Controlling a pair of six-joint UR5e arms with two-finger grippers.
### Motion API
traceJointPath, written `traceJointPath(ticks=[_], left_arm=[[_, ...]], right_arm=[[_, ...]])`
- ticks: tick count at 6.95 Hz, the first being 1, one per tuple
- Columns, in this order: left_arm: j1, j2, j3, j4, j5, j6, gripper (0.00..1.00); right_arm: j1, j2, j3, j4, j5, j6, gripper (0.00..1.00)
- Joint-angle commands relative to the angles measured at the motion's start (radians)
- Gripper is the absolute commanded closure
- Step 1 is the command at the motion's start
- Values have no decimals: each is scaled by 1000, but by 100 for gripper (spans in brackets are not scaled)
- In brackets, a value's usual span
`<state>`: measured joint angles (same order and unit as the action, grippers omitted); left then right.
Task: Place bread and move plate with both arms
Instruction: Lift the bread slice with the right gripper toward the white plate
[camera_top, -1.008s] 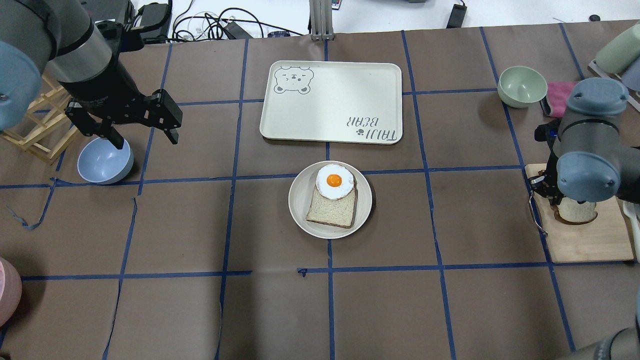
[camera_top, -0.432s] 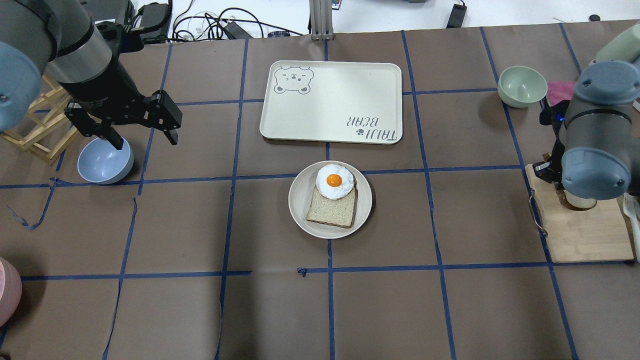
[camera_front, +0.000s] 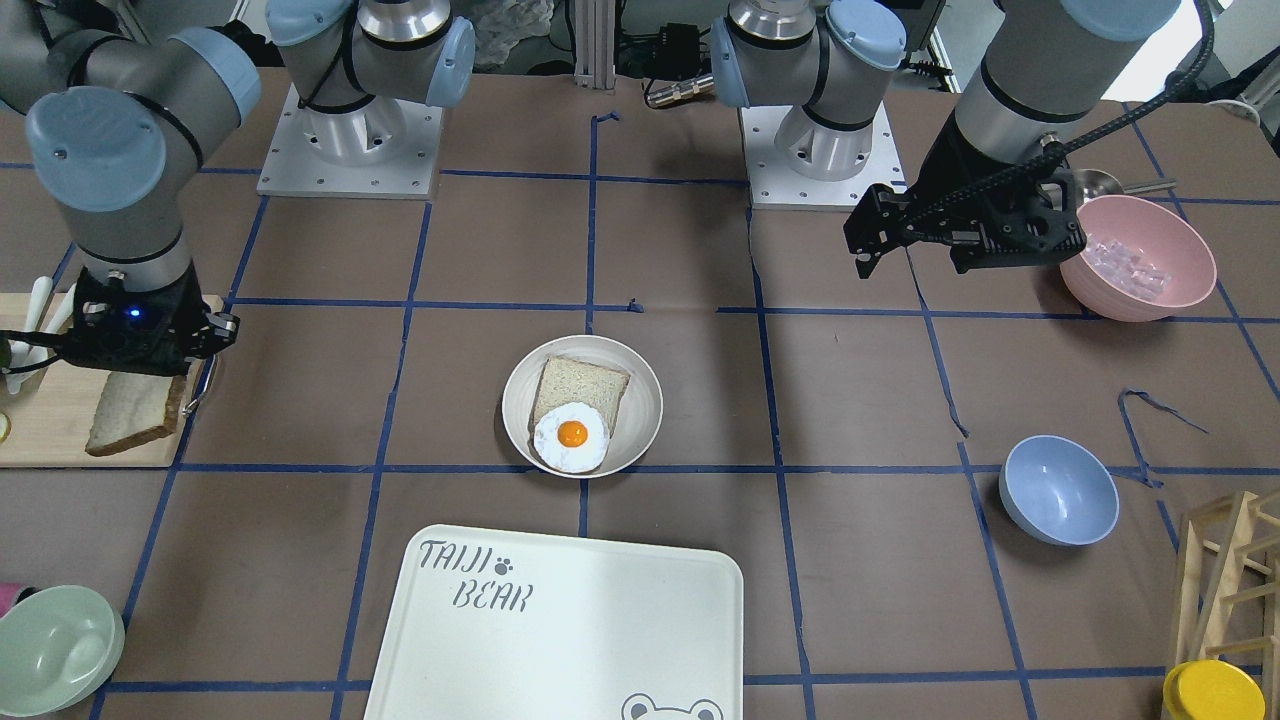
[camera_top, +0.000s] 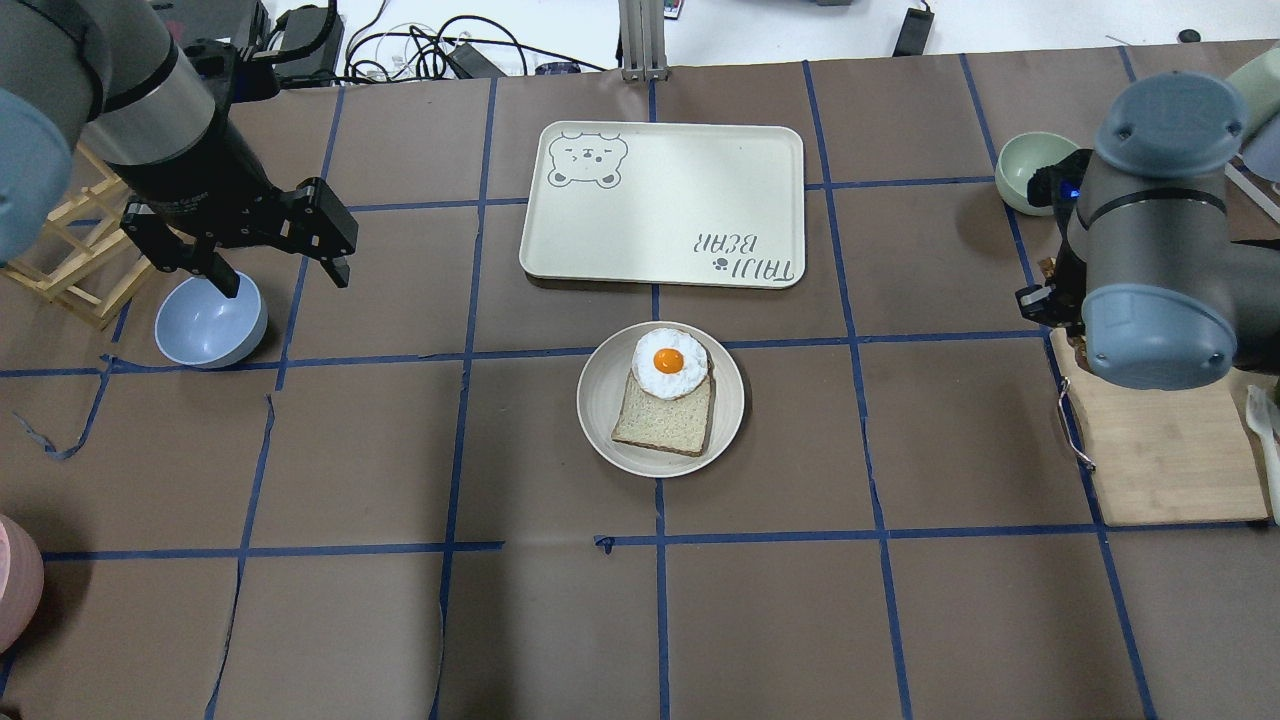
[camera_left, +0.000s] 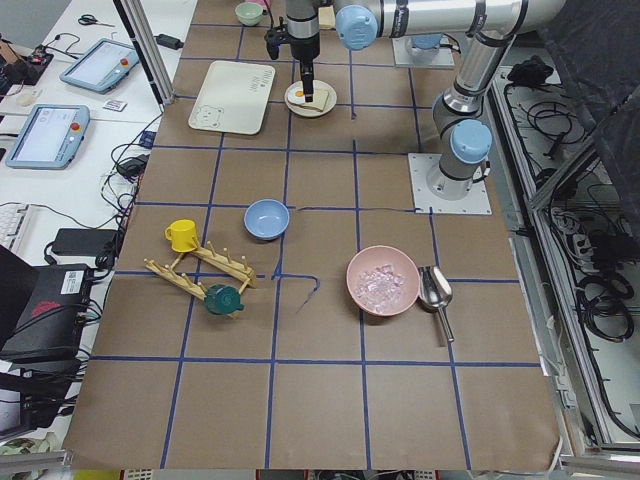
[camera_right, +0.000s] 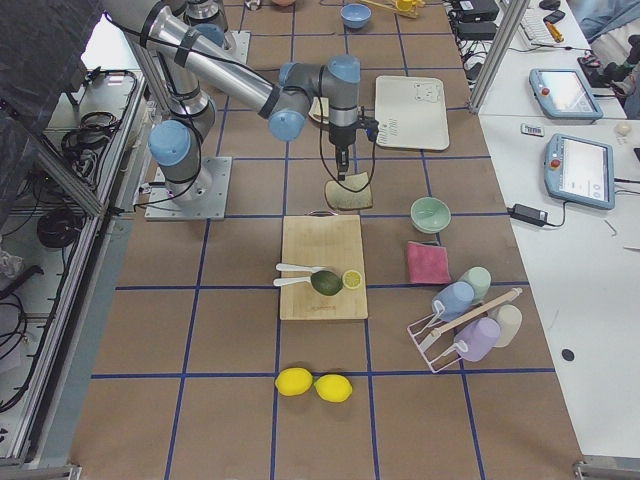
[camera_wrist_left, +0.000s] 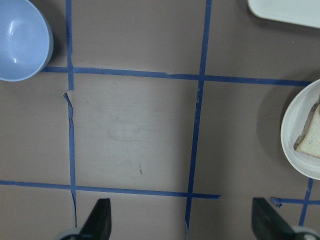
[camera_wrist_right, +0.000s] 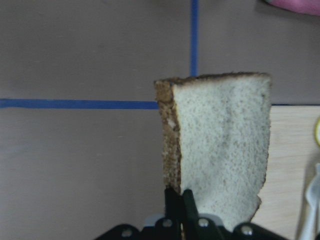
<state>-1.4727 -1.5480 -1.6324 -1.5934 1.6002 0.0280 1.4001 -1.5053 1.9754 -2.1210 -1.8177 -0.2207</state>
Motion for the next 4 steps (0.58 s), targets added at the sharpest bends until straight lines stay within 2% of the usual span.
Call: traceJointPath(ticks=[1,3,4], left_arm=[[2,0,-3,1,3,1,0],[2,2,-3,3,3,1,0],[3,0,-3,4,3,3,0]], right_arm=[[239,57,-273,336,154,373,100],[499,259,-488,335,170,737,100],[573,320,-510,323,169,893,100]])
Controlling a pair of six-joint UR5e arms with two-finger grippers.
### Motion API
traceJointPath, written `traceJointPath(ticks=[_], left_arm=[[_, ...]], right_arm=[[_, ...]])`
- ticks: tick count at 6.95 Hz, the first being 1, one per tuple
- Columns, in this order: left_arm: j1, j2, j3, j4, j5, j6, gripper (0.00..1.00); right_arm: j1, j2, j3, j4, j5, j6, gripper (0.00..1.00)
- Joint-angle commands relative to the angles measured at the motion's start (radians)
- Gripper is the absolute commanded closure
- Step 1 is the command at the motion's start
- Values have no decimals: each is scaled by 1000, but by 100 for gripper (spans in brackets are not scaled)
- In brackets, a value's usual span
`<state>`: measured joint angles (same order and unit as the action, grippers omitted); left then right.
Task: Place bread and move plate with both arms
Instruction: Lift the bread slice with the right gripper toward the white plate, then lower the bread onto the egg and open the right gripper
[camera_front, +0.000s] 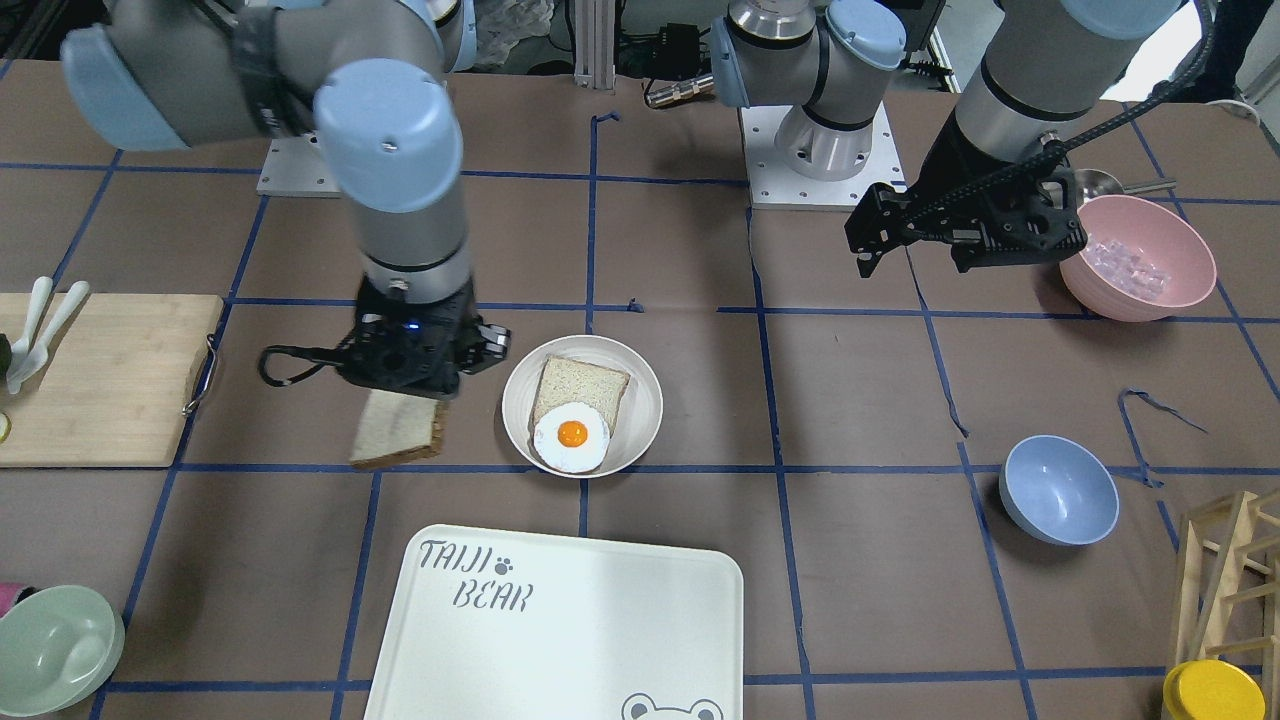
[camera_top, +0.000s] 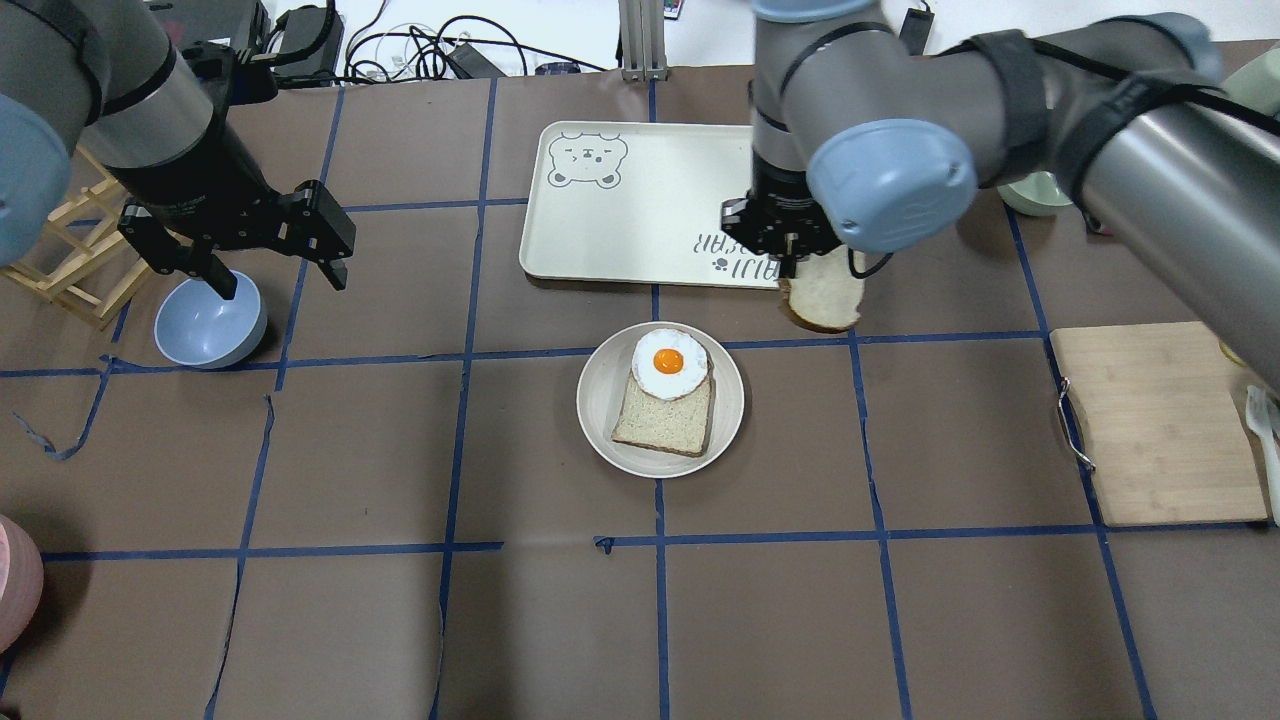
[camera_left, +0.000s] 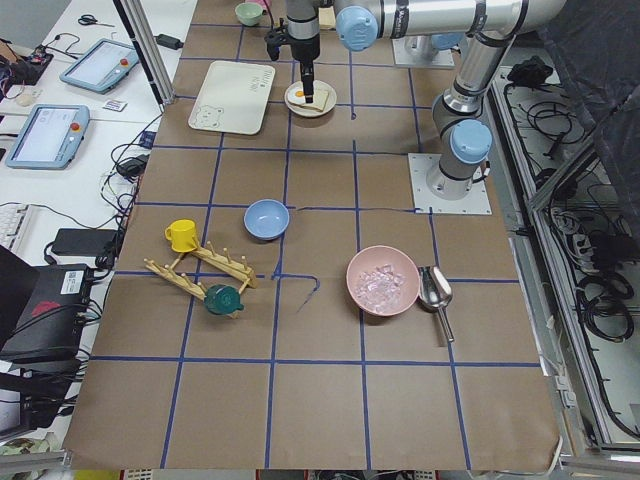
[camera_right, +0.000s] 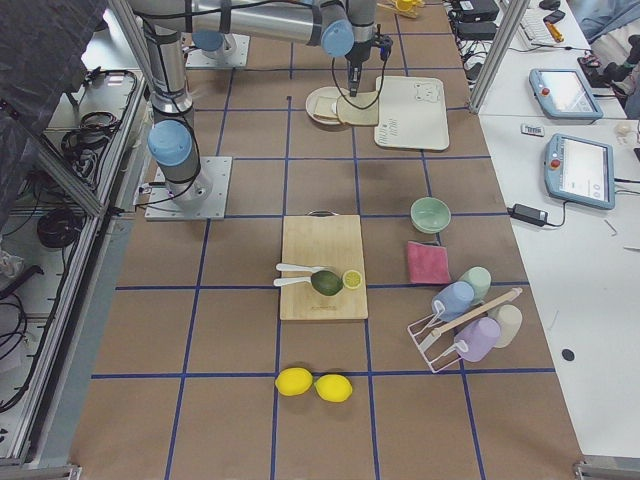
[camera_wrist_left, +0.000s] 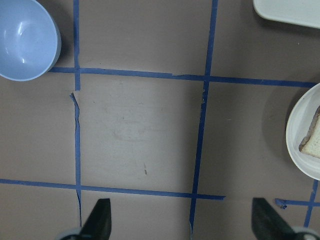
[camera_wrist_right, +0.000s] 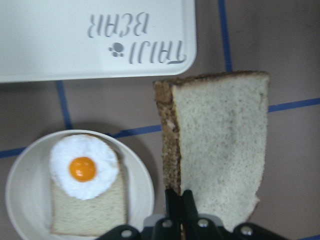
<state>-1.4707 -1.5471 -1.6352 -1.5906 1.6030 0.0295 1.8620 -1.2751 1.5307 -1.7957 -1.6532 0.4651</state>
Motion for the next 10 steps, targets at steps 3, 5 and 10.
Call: traceJointPath(ticks=[3,5,10], left_arm=[[1,-1,1,1,2,1,0],[3,-1,1,-5,14,1,0],[1,-1,0,-5,14,1,0]], right_arm=[[193,160,-38,-59,50,345,100],[227,166,4,-97,39,360,100],[230,172,55,-190,9,348,88]])
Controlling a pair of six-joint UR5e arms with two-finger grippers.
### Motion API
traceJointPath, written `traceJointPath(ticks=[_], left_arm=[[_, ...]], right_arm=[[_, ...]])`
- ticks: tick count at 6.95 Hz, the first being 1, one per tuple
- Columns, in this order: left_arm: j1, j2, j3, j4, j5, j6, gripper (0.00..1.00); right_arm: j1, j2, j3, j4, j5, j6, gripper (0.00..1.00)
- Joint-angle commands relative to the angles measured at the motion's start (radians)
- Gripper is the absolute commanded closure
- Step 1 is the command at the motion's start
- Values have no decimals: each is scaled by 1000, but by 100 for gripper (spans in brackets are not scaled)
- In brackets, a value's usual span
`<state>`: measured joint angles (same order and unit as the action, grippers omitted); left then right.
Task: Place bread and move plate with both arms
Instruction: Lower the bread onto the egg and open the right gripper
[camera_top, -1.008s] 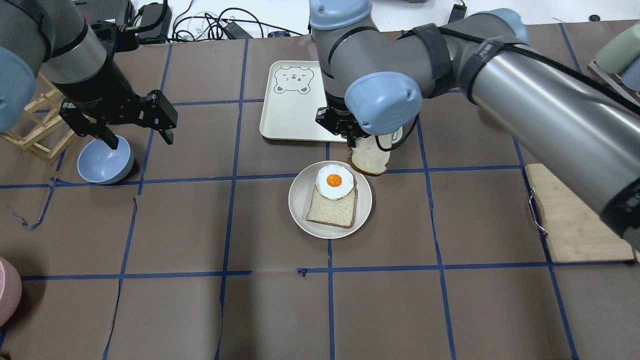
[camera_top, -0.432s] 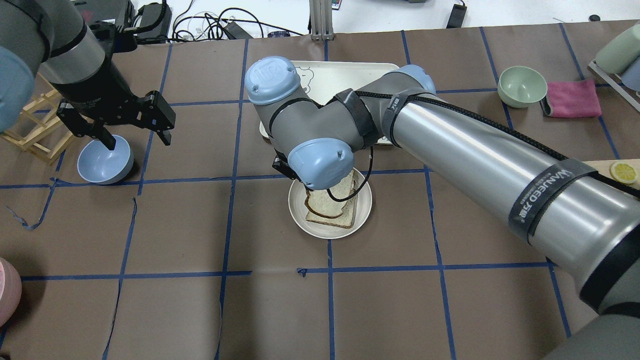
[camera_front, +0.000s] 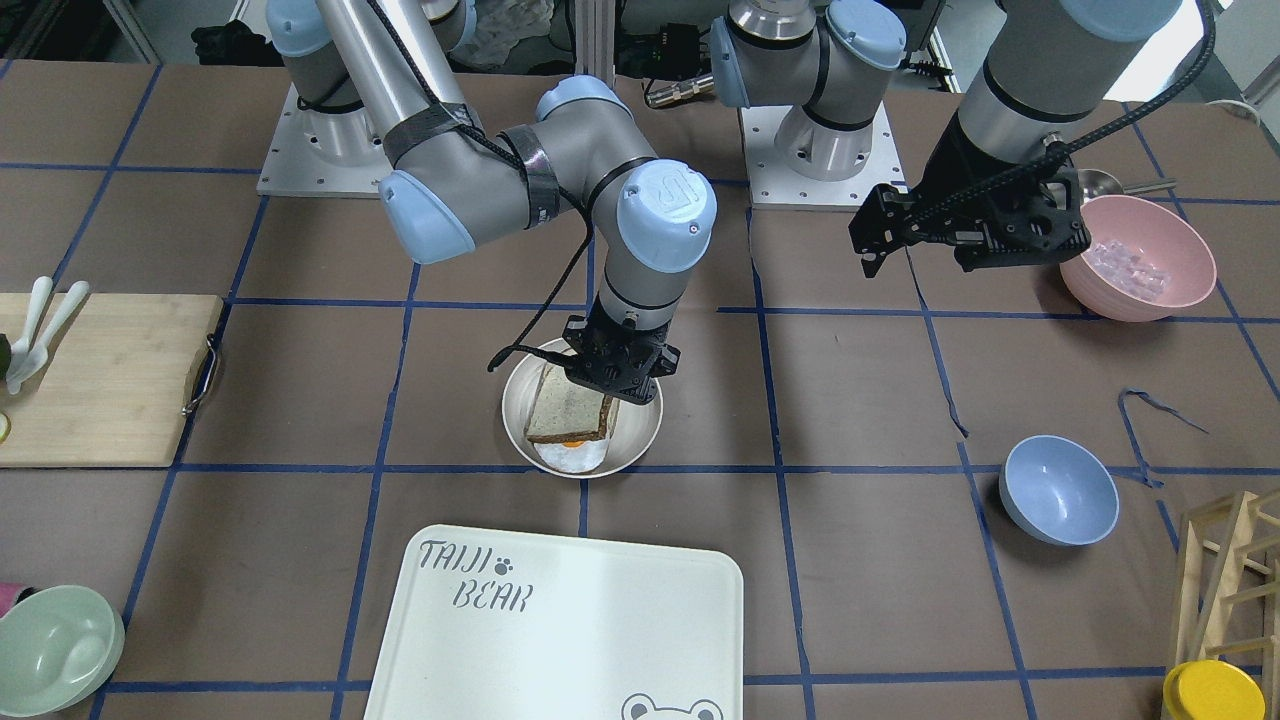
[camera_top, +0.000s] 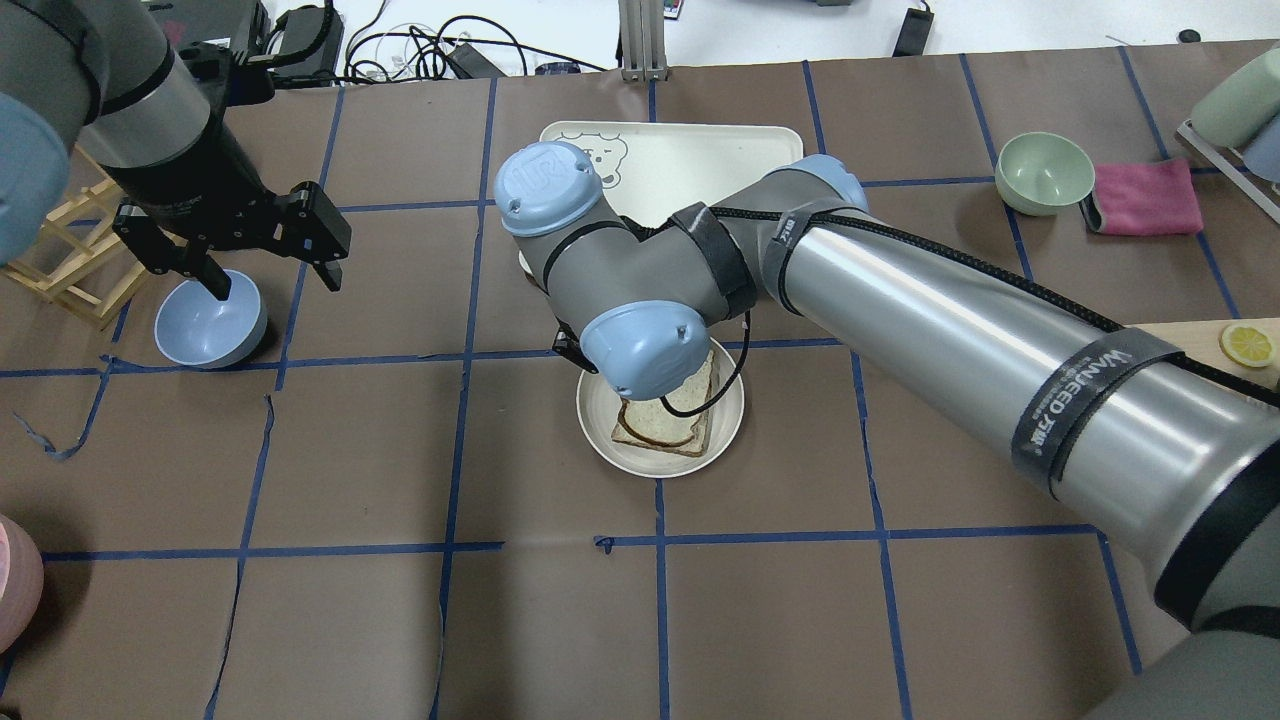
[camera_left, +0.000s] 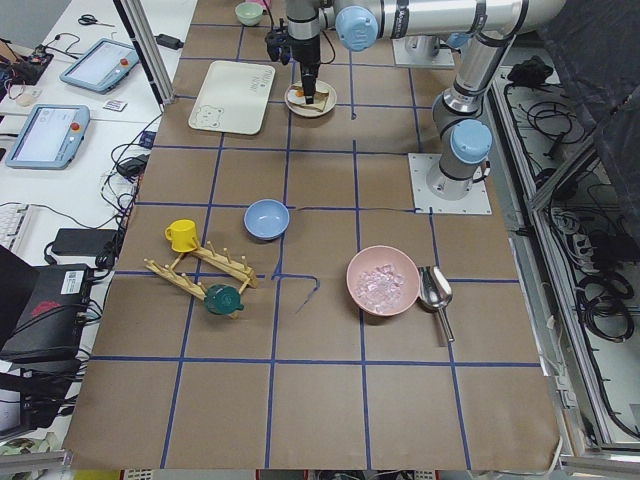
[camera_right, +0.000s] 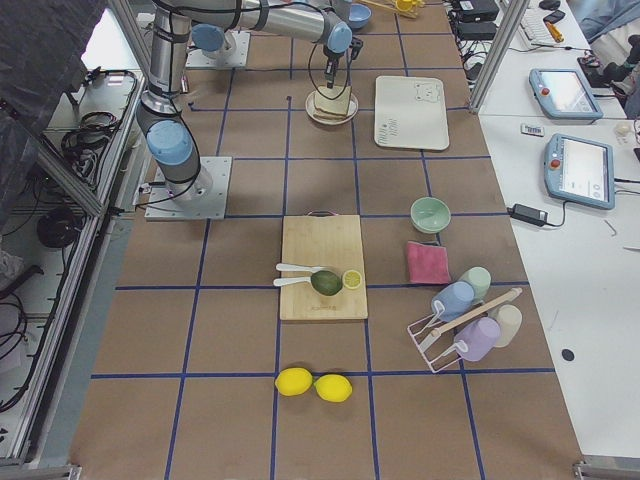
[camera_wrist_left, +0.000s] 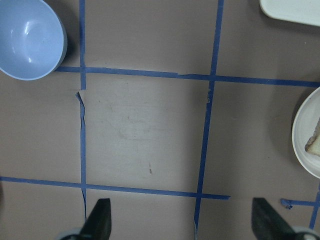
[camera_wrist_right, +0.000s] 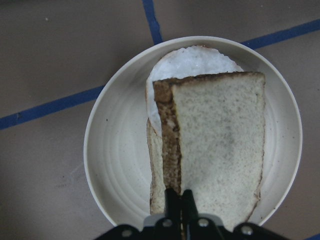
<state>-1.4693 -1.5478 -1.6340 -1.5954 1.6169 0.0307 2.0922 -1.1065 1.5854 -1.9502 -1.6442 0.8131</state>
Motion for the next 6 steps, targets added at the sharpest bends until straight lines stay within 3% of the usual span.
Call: traceJointPath(ticks=[1,2,4,5,6], left_arm=[[0,0,-1,0,0,0,0],[0,-2,-1,2,0,0,0],[0,-11,0,8,-2,0,0],[0,-30,0,9,-3,0,0],[1,-35,-1,11,-2,0,0]], right_arm=[[0,5,4,-48,6,7,61],[0,7,2,-50,7,0,48],[-3,-4,-2,-47,7,-3,35],[-36,-33,-19,-39,24,-72,24],[-100,-89,-19,-26,50,-279,15]])
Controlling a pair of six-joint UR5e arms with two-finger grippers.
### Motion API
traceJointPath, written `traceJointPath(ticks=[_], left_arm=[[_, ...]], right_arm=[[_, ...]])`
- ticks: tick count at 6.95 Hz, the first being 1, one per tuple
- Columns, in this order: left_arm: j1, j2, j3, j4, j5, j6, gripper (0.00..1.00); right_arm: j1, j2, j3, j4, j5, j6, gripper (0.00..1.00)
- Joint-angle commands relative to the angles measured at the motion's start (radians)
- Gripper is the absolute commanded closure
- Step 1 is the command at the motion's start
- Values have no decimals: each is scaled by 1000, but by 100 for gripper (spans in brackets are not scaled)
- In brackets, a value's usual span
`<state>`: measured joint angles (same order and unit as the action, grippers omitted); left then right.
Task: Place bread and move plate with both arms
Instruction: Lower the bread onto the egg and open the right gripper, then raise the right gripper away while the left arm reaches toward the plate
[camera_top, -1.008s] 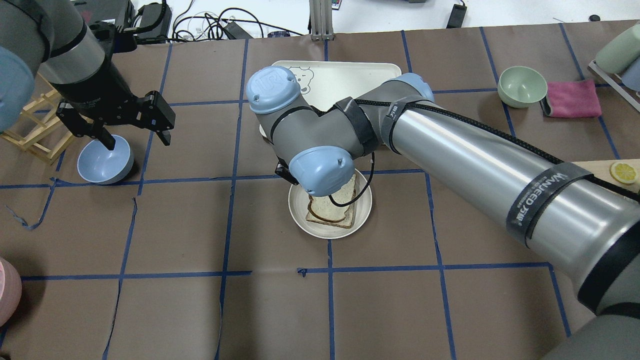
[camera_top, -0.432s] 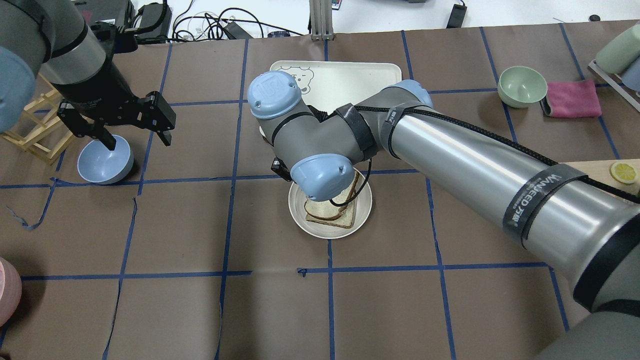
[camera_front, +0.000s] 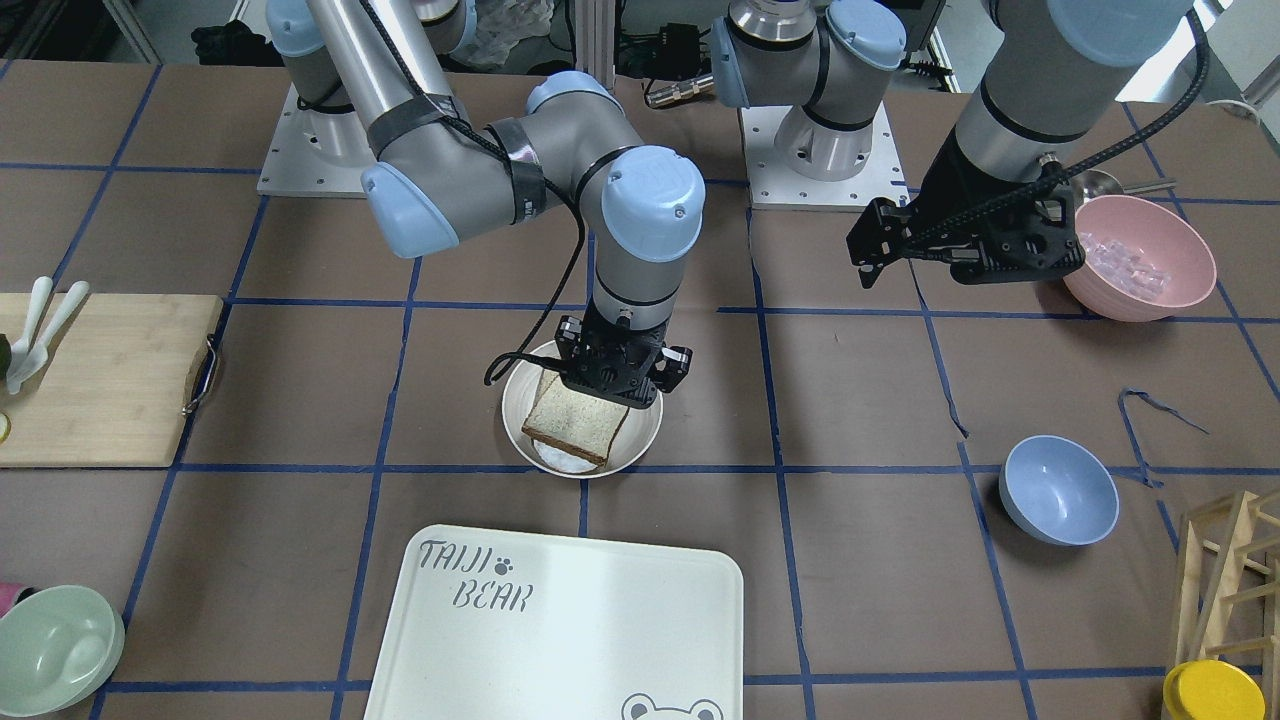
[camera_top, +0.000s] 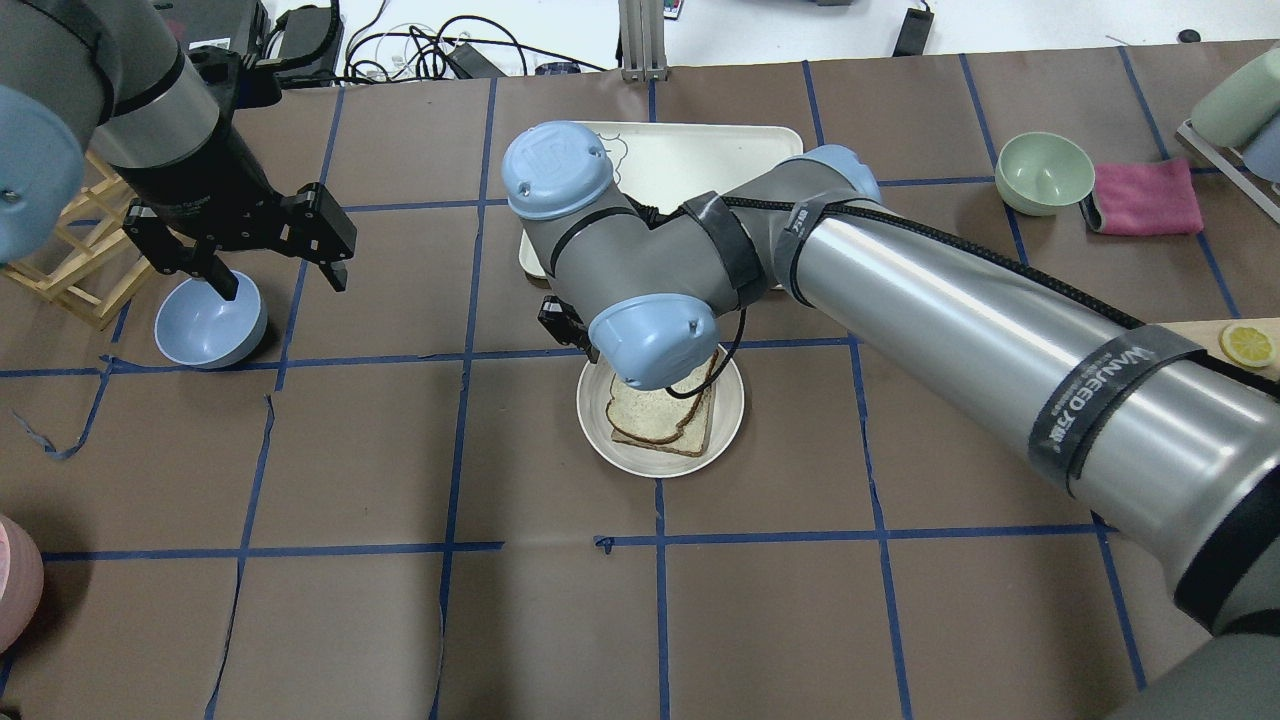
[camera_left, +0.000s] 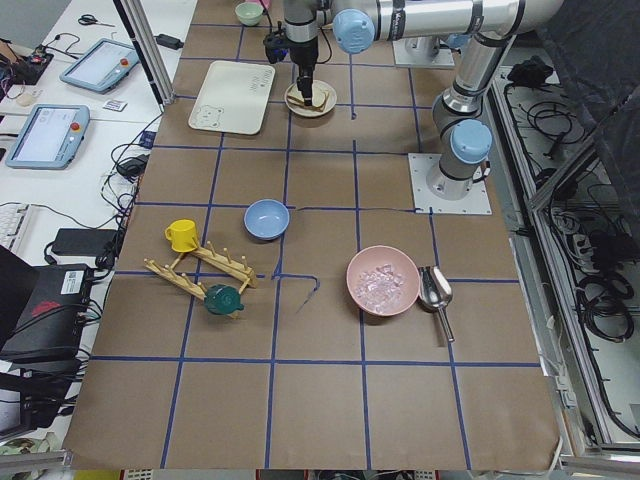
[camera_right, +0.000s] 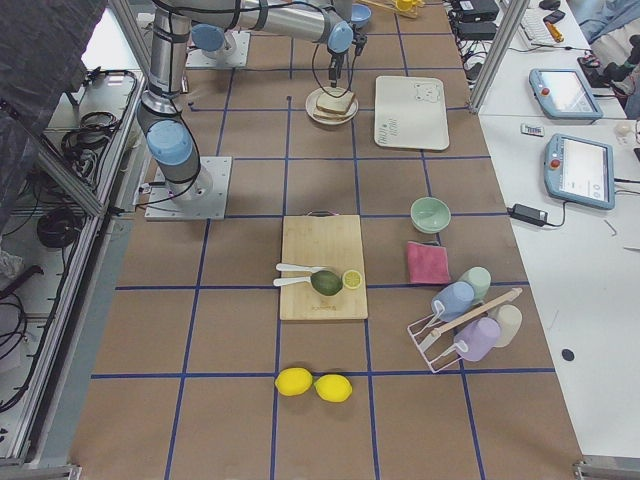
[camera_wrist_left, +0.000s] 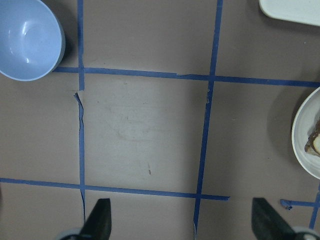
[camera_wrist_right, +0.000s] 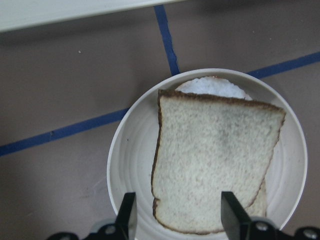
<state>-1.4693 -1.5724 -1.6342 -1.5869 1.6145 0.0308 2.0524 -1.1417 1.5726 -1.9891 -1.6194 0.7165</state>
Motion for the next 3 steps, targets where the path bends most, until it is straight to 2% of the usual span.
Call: traceJointPath(ticks=[1,2,3], left_arm=[[3,-11,-1,4,1,0,0],[3,-18,-3,43,-1,3,0],[-2,-34,-10,97,-4,1,0]], right_arm=[[-163,-131,-12,65,100,-336,8],[-267,-195,-22,120,148,-511,4],[-322,-254,-40,197,145,-675,2]])
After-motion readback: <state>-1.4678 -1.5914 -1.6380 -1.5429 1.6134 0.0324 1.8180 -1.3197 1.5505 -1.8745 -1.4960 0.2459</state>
